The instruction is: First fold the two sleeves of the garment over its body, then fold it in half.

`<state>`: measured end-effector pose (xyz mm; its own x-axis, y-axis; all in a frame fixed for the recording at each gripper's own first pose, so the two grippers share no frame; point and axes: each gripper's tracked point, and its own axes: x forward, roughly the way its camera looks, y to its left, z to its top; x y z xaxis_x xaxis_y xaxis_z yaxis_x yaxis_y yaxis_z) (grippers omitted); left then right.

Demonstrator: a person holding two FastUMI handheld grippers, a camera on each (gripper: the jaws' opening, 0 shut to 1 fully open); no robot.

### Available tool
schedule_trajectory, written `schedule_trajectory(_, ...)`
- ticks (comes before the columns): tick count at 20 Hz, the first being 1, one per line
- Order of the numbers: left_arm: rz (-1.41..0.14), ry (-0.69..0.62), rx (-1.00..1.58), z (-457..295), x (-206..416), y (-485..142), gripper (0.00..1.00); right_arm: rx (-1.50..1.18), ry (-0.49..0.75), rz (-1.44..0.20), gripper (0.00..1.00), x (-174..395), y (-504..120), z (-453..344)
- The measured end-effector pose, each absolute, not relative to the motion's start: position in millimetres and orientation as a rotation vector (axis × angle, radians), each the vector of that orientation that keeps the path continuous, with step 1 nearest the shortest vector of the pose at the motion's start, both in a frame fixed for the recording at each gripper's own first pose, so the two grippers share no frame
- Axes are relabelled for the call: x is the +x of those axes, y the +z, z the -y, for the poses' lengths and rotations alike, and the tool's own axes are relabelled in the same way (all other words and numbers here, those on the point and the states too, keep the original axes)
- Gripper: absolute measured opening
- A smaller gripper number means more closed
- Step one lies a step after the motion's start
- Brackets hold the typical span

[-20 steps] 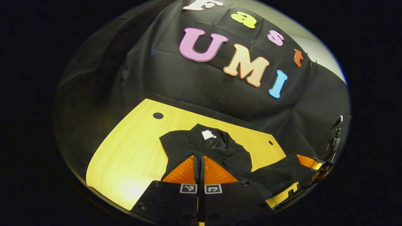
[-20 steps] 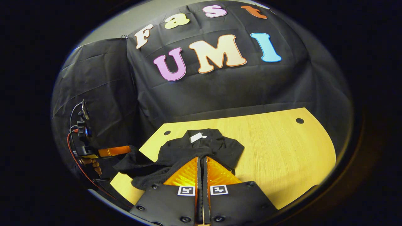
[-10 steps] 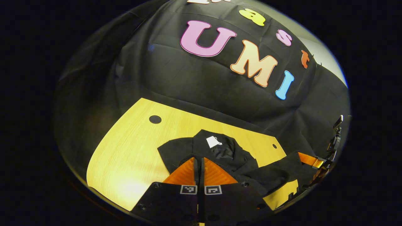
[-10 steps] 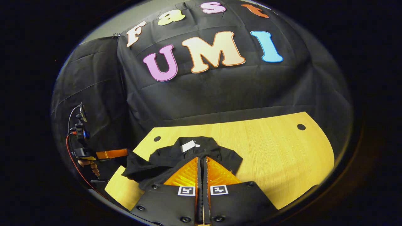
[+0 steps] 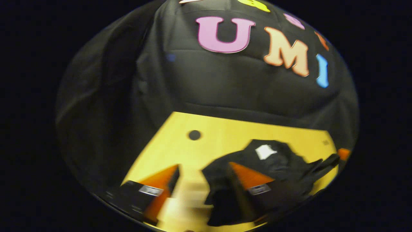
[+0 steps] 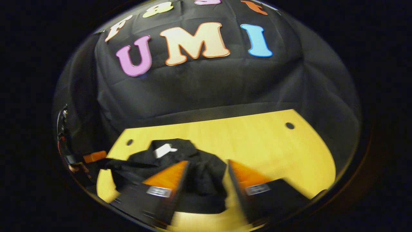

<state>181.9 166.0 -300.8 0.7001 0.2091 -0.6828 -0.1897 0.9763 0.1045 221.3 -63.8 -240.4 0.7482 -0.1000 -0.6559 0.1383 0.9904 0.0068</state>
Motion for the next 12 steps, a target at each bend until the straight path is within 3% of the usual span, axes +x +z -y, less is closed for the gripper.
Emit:
schedule_trajectory(1, -0.714, 0.206, -0.001, -160.9, 186.0, -283.7, 0.95, 0.040, -0.134, -0.684, 0.95, 221.6, -232.8, 59.5)
schedule_trajectory(4, -0.571, 0.148, -0.092, -140.1, 198.3, -246.4, 0.95, -0.013, -0.143, -0.623, 0.98, 214.3, -215.6, 61.6)
schedule_trajectory(5, -0.545, 0.149, -0.085, -142.1, 198.8, -243.2, 0.95, -0.013, -0.144, -0.614, 0.92, 212.3, -211.6, 59.2)
schedule_trajectory(6, -0.529, 0.132, -0.080, -138.4, 201.7, -238.4, 0.95, -0.006, -0.145, -0.598, 0.98, 210.4, -207.9, 57.2)
schedule_trajectory(7, -0.510, 0.110, -0.080, -132.7, 199.2, -229.1, 0.95, 0.002, -0.145, -0.579, 0.93, 207.5, -202.1, 55.9)
schedule_trajectory(8, -0.493, 0.086, -0.077, -126.8, 196.8, -219.2, 0.95, 0.005, -0.145, -0.562, 0.98, 204.5, -197.7, 54.9)
schedule_trajectory(12, -0.418, 0.040, -0.057, -111.8, 177.1, -186.5, 0.94, 0.004, -0.115, -0.461, 0.98, 181.0, -165.4, 48.7)
